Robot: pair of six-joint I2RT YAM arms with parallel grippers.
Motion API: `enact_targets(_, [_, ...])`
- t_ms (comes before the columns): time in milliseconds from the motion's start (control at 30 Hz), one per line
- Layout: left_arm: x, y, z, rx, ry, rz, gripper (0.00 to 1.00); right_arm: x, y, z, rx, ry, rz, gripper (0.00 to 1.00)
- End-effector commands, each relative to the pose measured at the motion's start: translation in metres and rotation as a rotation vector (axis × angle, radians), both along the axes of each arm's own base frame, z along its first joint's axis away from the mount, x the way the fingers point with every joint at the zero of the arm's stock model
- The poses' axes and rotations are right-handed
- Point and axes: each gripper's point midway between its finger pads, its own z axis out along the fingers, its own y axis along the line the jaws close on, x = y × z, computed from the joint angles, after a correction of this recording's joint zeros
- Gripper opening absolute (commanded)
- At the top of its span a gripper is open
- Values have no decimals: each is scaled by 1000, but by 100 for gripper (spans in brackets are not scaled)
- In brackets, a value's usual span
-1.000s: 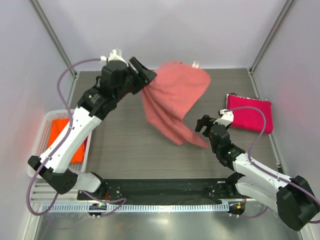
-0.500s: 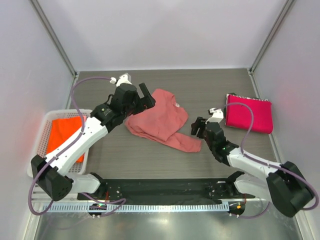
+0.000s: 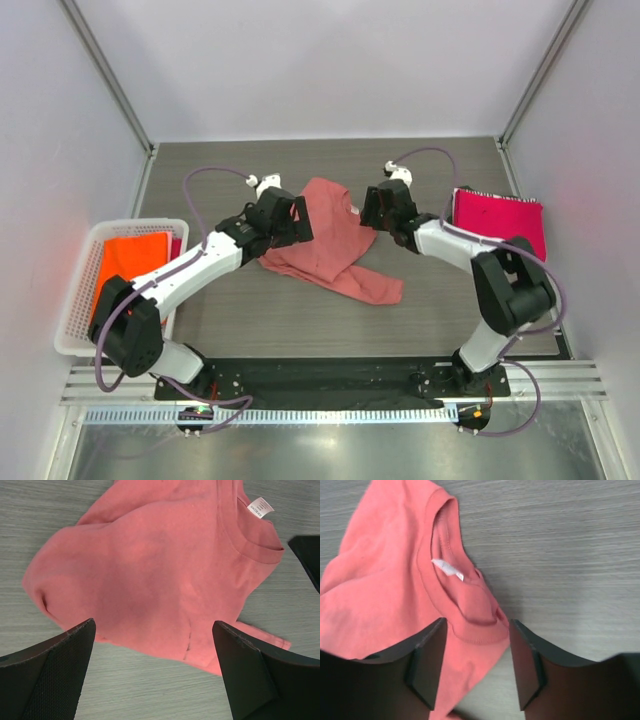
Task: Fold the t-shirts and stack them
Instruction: Flatten the tshirt out
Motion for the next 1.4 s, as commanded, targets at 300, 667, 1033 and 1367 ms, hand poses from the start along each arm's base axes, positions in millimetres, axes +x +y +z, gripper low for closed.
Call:
enact_targets(300, [19,-1,5,44,-92,-22,100,8,8,-55,-27,217,61,31])
enact_targets(667, [-18,1,-20,90,-28,-65,99,-34,52,67,172,41,296,1])
enact_targets(1033, [-51,-12,16,-75,-174,-121,100,-15,63,330,306,-339,248,1])
enact_targets(1367, [-83,-71,22,-72,-271,-293,99,-17,35,380,328,-443,117,1])
